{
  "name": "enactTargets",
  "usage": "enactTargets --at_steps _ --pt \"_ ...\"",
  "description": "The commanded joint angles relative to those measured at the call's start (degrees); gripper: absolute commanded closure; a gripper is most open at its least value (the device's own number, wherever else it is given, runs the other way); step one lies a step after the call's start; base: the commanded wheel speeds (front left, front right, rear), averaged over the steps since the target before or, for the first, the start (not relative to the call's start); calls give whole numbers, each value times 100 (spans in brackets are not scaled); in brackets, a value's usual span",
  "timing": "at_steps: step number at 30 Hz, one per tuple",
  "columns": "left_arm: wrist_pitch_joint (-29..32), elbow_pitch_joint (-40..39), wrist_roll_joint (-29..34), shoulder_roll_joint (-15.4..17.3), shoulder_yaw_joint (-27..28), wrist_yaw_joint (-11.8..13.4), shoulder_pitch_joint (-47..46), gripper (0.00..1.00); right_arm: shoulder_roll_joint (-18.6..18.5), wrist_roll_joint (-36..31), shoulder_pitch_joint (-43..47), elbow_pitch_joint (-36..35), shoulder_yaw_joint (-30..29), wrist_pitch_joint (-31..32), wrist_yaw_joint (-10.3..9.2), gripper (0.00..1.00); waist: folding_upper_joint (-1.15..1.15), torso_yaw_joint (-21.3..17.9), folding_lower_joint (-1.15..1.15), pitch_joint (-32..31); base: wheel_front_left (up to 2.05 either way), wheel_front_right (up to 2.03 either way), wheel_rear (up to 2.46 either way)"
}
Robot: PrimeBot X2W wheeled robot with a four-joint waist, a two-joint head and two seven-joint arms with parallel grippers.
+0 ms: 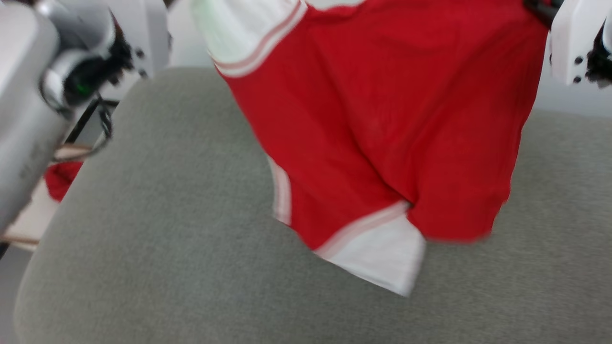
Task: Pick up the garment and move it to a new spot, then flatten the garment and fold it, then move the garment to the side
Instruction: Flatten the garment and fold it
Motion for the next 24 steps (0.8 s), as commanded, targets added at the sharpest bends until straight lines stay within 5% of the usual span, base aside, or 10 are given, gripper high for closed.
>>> enactTargets --at_steps 1,10,24 --pt "-32 34 52 0 29 -16 -81 100 26 -32 -54 8 -44 -67 -6 100 0 -290 0 -297 0 0 0" --pt "-335 782 456 -58 -20 -182 -865 100 53 -289 -268 247 -350 -721 -6 100 0 -572 0 -576 0 0 0" --pt "-169 955 407 -58 -155 -287 -1531 100 -386 -332 -181 -225 -953 -409 -6 100 0 -752 0 -213 0 0 0"
